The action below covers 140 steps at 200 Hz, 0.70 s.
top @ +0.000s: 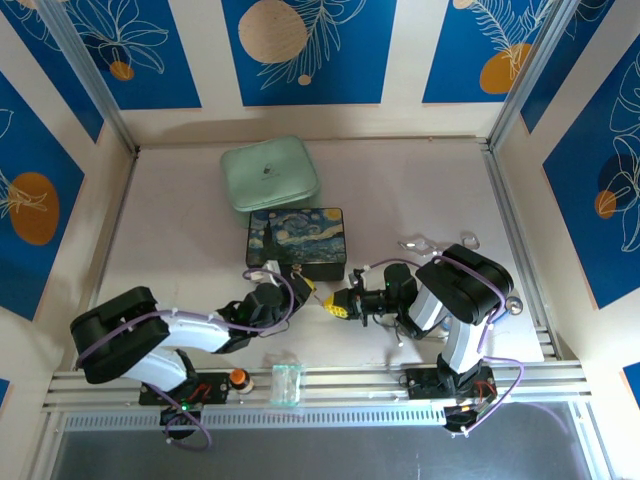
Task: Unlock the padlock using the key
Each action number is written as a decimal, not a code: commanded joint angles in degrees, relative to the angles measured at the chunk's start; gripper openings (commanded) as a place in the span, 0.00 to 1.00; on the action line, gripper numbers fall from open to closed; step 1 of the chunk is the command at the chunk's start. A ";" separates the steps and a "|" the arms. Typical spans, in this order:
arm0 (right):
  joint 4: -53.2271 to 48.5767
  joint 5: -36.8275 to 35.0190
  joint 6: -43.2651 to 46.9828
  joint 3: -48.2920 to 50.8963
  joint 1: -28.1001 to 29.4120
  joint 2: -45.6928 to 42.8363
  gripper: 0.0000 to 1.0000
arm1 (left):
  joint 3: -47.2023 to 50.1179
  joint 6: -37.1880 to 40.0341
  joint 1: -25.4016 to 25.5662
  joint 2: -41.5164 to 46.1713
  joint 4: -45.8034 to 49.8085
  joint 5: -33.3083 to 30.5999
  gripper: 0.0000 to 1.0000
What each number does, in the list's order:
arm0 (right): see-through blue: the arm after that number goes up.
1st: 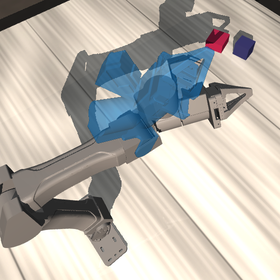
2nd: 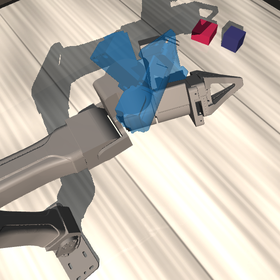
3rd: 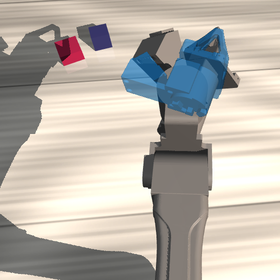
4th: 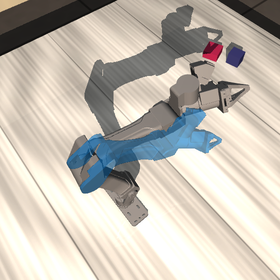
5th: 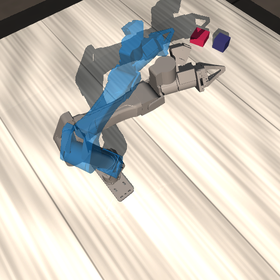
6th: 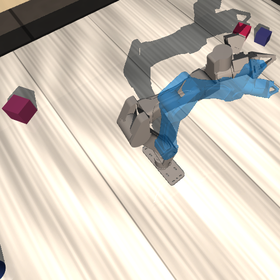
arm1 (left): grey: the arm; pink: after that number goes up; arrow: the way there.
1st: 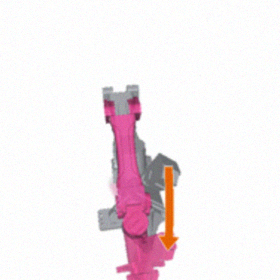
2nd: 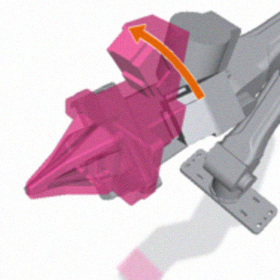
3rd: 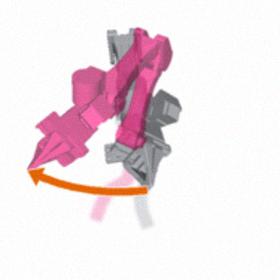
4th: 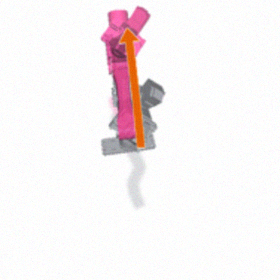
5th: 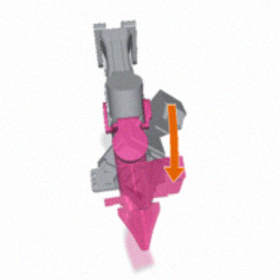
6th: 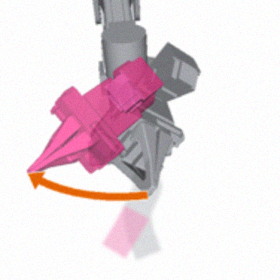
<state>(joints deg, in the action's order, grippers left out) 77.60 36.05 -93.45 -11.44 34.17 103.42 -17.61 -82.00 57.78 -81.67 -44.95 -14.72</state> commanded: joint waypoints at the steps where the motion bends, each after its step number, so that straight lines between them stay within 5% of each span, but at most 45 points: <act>1: 0.94 0.88 0.64 -0.22 0.28 0.73 0.00 | -0.85 1.64 -0.21 1.56 -2.79 -2.26 0.00; 140: 2.73 0.12 0.20 0.13 0.85 1.90 0.00 | 1.33 -0.48 1.37 -4.41 -12.60 -1.40 0.00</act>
<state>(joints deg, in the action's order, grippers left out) 79.26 36.07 -93.49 -11.99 34.92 105.65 -17.50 -82.24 58.57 -85.60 -50.72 -14.92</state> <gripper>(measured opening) 0.054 0.120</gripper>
